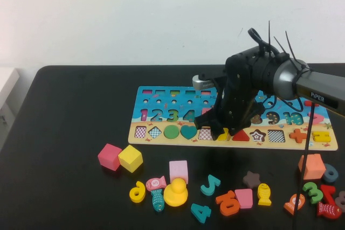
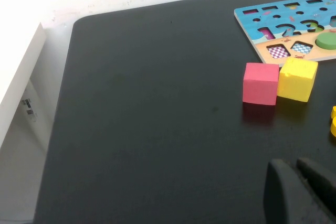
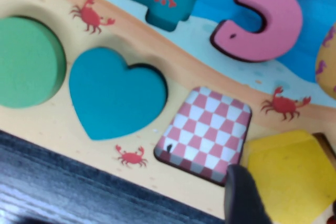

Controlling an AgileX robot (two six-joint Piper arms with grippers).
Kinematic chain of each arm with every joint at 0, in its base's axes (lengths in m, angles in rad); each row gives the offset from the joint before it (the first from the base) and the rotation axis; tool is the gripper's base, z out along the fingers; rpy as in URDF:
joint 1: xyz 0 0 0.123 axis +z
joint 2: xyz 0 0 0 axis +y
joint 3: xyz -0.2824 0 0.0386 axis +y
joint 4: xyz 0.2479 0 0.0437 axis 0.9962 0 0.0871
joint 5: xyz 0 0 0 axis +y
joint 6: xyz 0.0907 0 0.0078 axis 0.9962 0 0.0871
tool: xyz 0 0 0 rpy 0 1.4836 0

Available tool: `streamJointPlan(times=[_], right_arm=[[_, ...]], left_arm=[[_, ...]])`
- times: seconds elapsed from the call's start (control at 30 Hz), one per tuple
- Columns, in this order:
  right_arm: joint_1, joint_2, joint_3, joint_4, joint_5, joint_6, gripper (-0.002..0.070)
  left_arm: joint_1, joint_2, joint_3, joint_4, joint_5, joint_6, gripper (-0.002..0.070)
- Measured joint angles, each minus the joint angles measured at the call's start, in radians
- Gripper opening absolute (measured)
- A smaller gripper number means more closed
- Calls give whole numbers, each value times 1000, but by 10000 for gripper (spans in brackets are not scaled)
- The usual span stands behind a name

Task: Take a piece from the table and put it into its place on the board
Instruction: Place the "Pentagon" into the hole of the Pentagon

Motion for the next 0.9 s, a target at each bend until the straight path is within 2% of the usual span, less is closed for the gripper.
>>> streamJointPlan(times=[0.23,0.6,0.9], right_arm=[[0,0,-9,-5,11,-2,361],[0,19,-91,-30,130,-2,361],[0,36,-100,-26,137,-2,361]], left_arm=[[0,0,0,0,0,0,-1],[0,0,0,0,0,0,-1],[0,0,0,0,0,2,-1]])
